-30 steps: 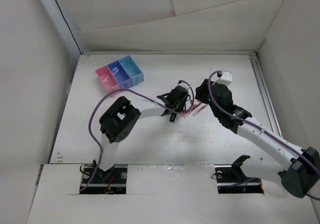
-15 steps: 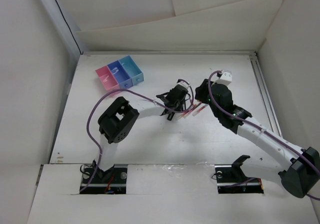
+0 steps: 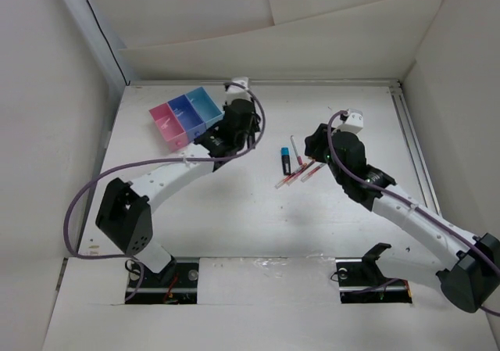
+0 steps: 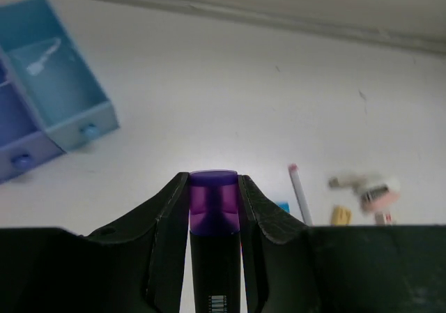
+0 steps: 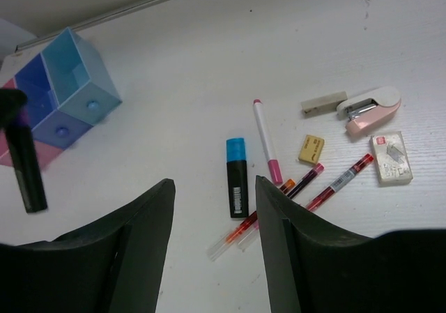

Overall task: Sort the stationery into containers
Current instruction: Place the stationery into the container

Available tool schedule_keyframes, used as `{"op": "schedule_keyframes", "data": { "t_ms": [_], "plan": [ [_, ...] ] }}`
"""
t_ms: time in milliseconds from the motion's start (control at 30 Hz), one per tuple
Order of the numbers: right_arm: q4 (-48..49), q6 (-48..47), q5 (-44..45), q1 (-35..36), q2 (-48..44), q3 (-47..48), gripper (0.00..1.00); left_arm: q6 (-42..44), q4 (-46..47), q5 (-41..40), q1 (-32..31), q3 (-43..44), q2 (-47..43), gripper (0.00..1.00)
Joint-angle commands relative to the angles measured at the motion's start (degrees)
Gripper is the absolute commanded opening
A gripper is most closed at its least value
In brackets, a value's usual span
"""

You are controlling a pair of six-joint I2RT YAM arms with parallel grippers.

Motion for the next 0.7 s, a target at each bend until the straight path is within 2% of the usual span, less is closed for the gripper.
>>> {"op": "schedule_keyframes", "data": {
  "t_ms": [0,33,67,167,200,300,567,667],
  "plan": [
    [0.8,-0.3,-1.5,-0.3,-2.0,1.2,0.56,-6.1,1.7,-7.1,7.2,-1.1,-3.1,0.0],
    [1.3,-0.3,-1.5,-0.3,-2.0,1.2,0.56,-9.0,1.7,-7.6,9.2,-1.1,-3.1,0.0],
    [1.3,-0.3,-1.5,-0.3,-2.5,1.2,0.56,-10.7,1.7,-7.6,13.9,-0.6,-3.6,0.0],
    [1.3,0.2,-2.1,-0.3,-3.1,0.6,0.56,-15.7,3.0,-3.9,21.1,-1.1,-3.6,0.0],
    [1.3,0.2,-2.9,0.2,-3.1,0.6,0.56,-16.3,3.0,-3.9,24.6,-1.1,-3.6,0.0],
    [1.3,0.2,-4.3,0.2,-3.7,0.6,0.56,-16.3,2.0,-7.0,29.0,1.1,-1.1,0.0],
    [1.9,0.2,-5.5,0.2,-4.3,0.6,0.56,-9.4,-2.7,-14.2,34.5,8.8,8.1,0.0],
    [1.9,0.2,-6.0,0.2,-4.8,0.6,0.56,-6.8,-3.4,-17.1,34.5,11.0,12.0,0.0]
  ]
}}
